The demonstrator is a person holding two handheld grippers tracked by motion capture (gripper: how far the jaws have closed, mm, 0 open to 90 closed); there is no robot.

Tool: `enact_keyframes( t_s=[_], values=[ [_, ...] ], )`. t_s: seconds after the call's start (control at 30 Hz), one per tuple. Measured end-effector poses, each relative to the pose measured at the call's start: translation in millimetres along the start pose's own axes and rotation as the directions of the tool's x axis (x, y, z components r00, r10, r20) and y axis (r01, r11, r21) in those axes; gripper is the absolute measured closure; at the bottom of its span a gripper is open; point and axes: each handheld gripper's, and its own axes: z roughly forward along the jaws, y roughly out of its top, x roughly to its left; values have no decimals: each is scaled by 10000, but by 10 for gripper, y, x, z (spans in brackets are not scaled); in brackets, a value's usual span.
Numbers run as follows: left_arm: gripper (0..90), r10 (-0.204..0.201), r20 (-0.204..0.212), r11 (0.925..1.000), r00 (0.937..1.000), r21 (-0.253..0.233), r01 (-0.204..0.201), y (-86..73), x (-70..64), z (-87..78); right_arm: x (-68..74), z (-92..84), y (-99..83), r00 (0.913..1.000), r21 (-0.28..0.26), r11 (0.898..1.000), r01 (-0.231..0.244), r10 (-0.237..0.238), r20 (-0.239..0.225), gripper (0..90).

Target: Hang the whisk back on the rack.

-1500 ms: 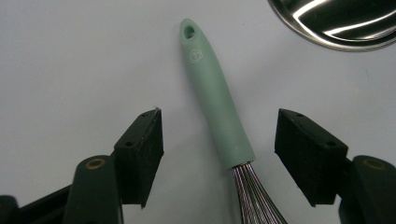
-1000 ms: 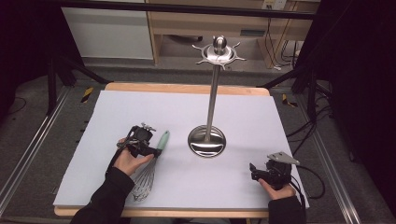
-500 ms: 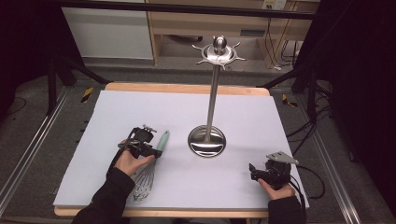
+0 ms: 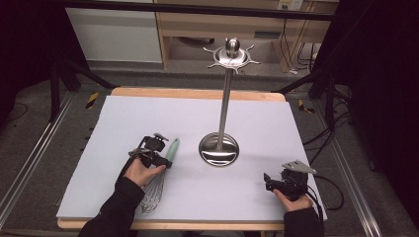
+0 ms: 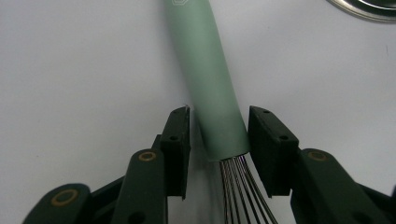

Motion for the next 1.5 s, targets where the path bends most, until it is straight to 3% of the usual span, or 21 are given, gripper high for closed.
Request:
enact_keyframes(
  t_s=[0.53, 0.93, 1.5],
  values=[
    [642, -183, 29, 9991, 9998, 394, 182, 28, -4, 53, 4, 6, 2, 10000, 32, 10000, 35, -34, -50, 102],
    [664, -662, -126, 9964, 9977, 528, 667, 55, -25, 56, 5, 11, 1, 9999, 24, 10000, 58, -58, -84, 102],
    [689, -235, 4, 9984, 9997, -513, 234, 22, -86, -182, -1, 3, 2, 10000, 36, 10000, 23, -23, -52, 102]
  ],
)
